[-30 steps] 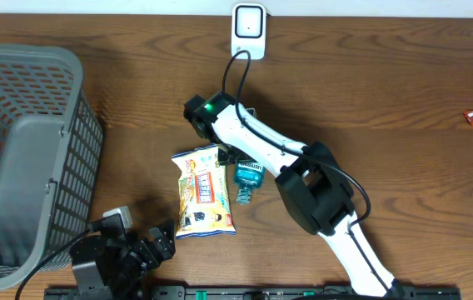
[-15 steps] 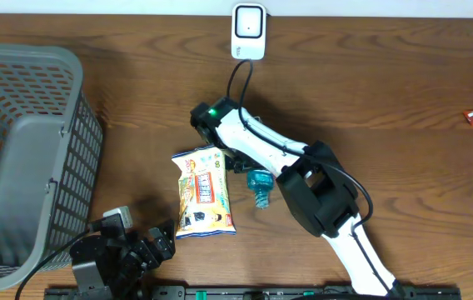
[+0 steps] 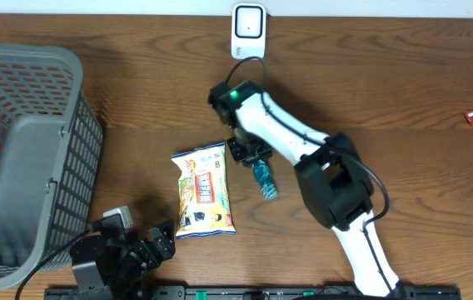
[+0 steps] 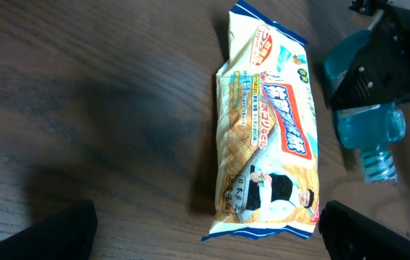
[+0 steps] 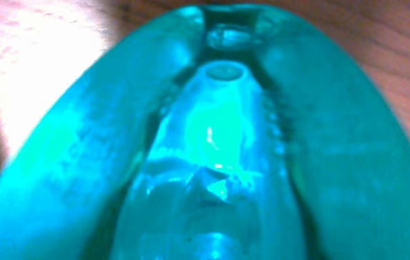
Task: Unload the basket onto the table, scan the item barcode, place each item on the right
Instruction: 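Grasp the teal bottle neck with the right gripper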
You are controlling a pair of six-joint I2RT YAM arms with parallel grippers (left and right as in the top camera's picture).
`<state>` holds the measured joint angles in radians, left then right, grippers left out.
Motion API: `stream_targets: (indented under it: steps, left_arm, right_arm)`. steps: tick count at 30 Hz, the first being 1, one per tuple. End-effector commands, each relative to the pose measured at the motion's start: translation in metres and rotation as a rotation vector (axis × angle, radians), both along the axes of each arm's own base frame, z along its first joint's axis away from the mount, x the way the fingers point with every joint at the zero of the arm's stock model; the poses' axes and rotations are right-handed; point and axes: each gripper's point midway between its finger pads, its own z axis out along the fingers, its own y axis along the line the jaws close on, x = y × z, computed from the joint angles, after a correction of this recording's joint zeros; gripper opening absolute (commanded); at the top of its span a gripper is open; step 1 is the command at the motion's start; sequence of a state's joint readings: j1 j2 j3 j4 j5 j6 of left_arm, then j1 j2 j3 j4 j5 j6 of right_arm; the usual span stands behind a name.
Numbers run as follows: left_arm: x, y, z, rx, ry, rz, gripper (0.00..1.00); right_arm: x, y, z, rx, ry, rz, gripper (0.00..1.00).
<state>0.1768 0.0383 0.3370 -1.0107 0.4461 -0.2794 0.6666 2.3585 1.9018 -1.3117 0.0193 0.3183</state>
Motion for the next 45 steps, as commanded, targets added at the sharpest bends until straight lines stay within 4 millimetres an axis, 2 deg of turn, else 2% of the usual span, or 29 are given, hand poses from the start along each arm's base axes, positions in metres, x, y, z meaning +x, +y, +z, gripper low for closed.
stream_targets:
  steps: [1, 9, 12, 17, 19, 21, 24, 37, 45]
  left_arm:
    - [-0.007, -0.002, -0.008, -0.003, 0.036, -0.015, 0.98]
    - [-0.007, -0.002, -0.008, -0.003, 0.036, -0.015, 0.98]
    - [-0.007, -0.002, -0.008, -0.003, 0.036, -0.015, 0.99]
    - [-0.007, -0.002, -0.008, -0.003, 0.036, -0.015, 0.98]
    - [-0.007, -0.002, -0.008, -0.003, 0.036, -0.015, 0.98]
    - [-0.007, -0.002, -0.008, -0.003, 0.036, -0.015, 0.98]
    - [-0.007, -0.002, -0.008, -0.003, 0.036, -0.015, 0.98]
    - [-0.007, -0.002, -0.008, -0.003, 0.036, -0.015, 0.98]
    - [-0.007, -0.002, -0.008, -0.003, 0.036, -0.015, 0.98]
  right_arm:
    - [-0.035, 0.003, -0.044, 0.138, 0.263, 0.129, 0.25]
    - [-0.023, -0.015, -0.044, 0.140, 0.263, 0.095, 0.43]
    - [-0.022, -0.015, -0.044, 0.140, 0.262, 0.094, 0.47]
    - [-0.019, -0.013, -0.039, 0.145, 0.253, 0.093, 0.48]
    - [-0.016, -0.010, -0.037, 0.150, 0.244, 0.094, 0.53]
    - [-0.013, -0.009, -0.034, 0.151, 0.236, 0.087, 0.64]
    - [-0.008, -0.007, -0.029, 0.146, 0.219, 0.074, 0.70]
    - [0.013, -0.006, -0.011, 0.098, 0.128, 0.048, 0.70]
    - [0.015, -0.001, -0.001, 0.103, 0.118, 0.051, 0.43]
